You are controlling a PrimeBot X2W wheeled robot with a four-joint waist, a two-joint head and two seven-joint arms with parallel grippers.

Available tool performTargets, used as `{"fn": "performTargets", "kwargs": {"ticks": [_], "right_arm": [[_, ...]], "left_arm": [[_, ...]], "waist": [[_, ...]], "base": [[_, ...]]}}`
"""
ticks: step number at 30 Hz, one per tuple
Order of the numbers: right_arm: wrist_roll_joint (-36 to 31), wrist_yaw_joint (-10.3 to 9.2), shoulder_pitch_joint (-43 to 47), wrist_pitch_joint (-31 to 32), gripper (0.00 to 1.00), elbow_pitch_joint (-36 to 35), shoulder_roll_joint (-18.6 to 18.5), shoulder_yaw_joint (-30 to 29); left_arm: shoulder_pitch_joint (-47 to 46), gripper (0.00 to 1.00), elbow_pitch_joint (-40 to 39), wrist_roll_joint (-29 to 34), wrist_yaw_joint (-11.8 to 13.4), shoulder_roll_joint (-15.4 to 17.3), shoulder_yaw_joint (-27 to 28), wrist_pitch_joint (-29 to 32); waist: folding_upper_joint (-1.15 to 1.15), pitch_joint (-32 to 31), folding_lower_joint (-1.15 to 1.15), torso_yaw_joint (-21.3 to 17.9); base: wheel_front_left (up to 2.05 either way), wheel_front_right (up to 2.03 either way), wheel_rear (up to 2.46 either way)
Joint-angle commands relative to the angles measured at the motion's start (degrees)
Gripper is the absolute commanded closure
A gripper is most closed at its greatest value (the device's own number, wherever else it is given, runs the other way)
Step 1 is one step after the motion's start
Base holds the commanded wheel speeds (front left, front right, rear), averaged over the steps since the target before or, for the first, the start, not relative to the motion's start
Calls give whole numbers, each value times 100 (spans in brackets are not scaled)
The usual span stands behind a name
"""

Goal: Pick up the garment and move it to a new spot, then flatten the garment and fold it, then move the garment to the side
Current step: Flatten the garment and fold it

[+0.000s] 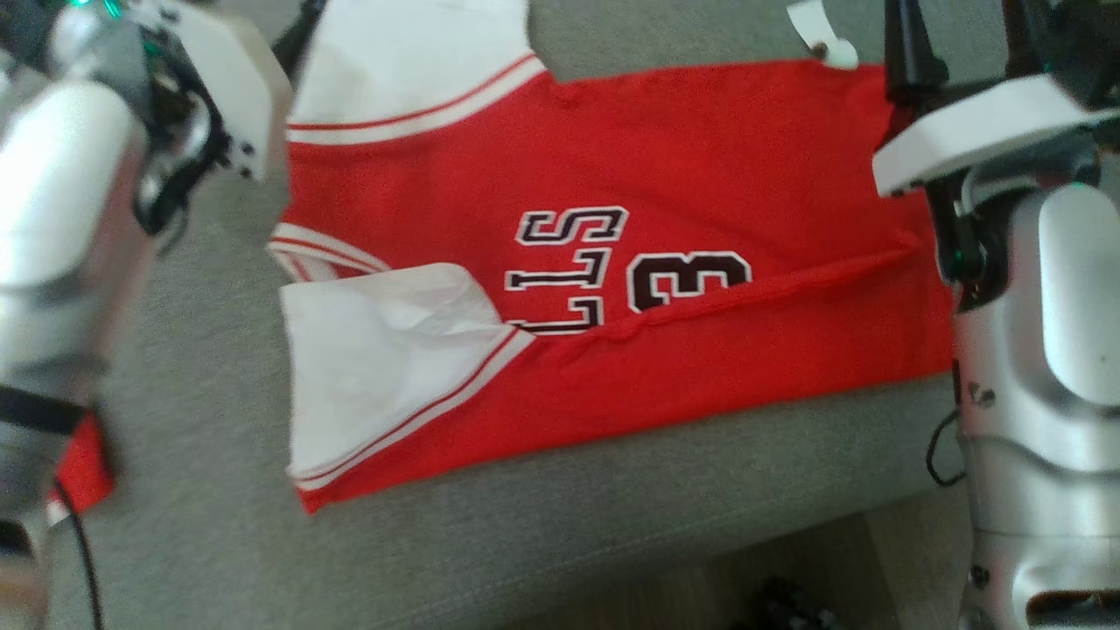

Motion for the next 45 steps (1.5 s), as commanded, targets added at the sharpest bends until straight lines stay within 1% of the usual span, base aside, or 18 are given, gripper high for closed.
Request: {"fn": "performTargets", "kwargs": {"ticks": [1, 4, 8, 13, 21, 25, 31, 32, 33, 35, 37, 41, 45], "right_arm": [[77, -3, -237, 29, 0, -230, -16, 160], [175, -3, -384, 15, 0, -259, -16, 256], [253, -3, -442, -23, 0, -332, -16, 332], [291, -3, -408, -42, 0, -360, -16, 343], [357, -3, -384, -69, 0, -392, -16, 360], [370, -3, -376, -76, 0, -398, -16, 362], [328, -3, -381, -84, 0, -340, -16, 285], [314, -3, -385, -82, 0, -320, -16, 265], [299, -3, -393, -79, 0, -299, -16, 241], [264, -3, -409, -74, 0, -245, -16, 175], [209, -3, -422, -70, 0, -179, -16, 89], [154, -3, -452, -49, 0, 12, -16, -121], [89, -3, -462, 19, 0, 286, -16, -378]], "left_arm": [[-532, 0, -36, -192, 3, 375, -114, 112], [-939, 0, 185, -470, 3, 622, -639, 233], [-1393, 0, 535, -832, 2, 840, -1256, 237], [-1660, 0, 850, -1079, 2, 927, -1696, 155], [-1956, 0, 1321, -1367, 2, 988, -2190, 84], [-2003, 0, 1344, -1593, 2, 965, -2362, 121], [-2006, 0, 1105, -2209, 1, 978, -2788, 307], [-1997, 40, 1035, -2310, 1, 990, -2882, 349], [-1997, 100, 960, -2410, 1, 1005, -2961, 357], [-2010, 100, 866, -2593, 1, 1013, -3043, 298], [-2036, 100, 813, -2716, 1, 993, -3083, 114], [-2072, 100, 834, -2819, 1, 902, -3077, -501], [-1992, 100, 851, -2966, 1, 743, -2946, -1172]], "waist": [[0, 408, -1, -402], [0, 554, -1, -547], [0, 701, -1, -698], [0, 771, -1, -791], [0, 871, -1, -905], [0, 900, -1, -924], [0, 913, -1, -898], [0, 909, -1, -884], [0, 905, -1, -865], [0, 884, -1, -804], [0, 837, -1, -713], [0, 660, -1, -485], [0, 402, -1, -178]], "base": [[0, 0, 0], [0, 0, 0], [0, 0, 0], [0, 0, 0], [0, 0, 0], [0, 0, 0], [0, 0, 0], [0, 0, 0], [0, 0, 0], [0, 0, 0], [0, 0, 0], [0, 0, 0], [0, 0, 0]]}}
